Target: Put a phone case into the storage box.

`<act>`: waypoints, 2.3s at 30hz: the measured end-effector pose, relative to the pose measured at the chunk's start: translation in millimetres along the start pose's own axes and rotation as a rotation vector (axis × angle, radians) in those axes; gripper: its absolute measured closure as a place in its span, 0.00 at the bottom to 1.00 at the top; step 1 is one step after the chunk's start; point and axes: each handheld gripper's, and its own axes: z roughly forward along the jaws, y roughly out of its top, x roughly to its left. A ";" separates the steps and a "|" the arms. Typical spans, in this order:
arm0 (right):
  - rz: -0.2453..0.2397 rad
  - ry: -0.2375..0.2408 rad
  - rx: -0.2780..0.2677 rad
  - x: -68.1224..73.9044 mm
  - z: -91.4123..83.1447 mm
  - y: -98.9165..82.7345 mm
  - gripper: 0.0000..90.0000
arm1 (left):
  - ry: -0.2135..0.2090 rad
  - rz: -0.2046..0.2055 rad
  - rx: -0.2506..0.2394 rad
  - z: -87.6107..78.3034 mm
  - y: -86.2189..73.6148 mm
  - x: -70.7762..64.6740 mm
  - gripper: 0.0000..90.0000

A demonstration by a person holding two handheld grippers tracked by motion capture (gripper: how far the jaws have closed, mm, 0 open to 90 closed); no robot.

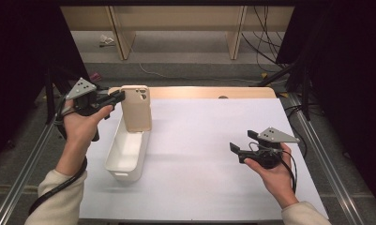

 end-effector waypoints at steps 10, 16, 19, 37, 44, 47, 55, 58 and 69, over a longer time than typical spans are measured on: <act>0.001 0.002 -0.002 -0.2 0.3 -0.2 0.18 | 0.017 0.008 0.003 1.6 -3.1 7.4 0.92; 0.000 0.001 -0.001 0.0 0.3 -0.2 0.18 | 0.030 0.012 -0.001 2.5 -4.0 10.9 0.92; 0.000 0.002 0.001 0.0 0.4 -0.3 0.18 | 0.038 0.013 -0.002 2.9 -4.1 11.8 0.92; 0.003 -0.001 -0.001 -0.4 0.4 -0.4 0.19 | 0.063 0.022 0.002 12.8 -4.2 16.7 0.92; 0.003 -0.002 -0.003 -0.1 0.2 -0.2 0.19 | 0.085 0.023 -0.003 14.9 -6.6 20.5 0.92; 0.003 -0.003 -0.002 0.0 0.3 -0.2 0.19 | 0.100 0.023 0.006 17.0 -9.4 23.6 0.92; 0.005 -0.003 -0.004 -0.3 0.2 -0.2 0.19 | 0.125 0.023 0.017 23.8 -17.9 30.4 0.92; 0.005 -0.004 -0.005 -0.3 0.1 -0.2 0.18 | 0.134 0.028 0.021 25.8 -19.6 32.1 0.92; 0.007 -0.004 -0.004 -0.7 0.2 -0.5 0.18 | 0.137 0.038 0.031 35.5 -26.5 36.0 0.92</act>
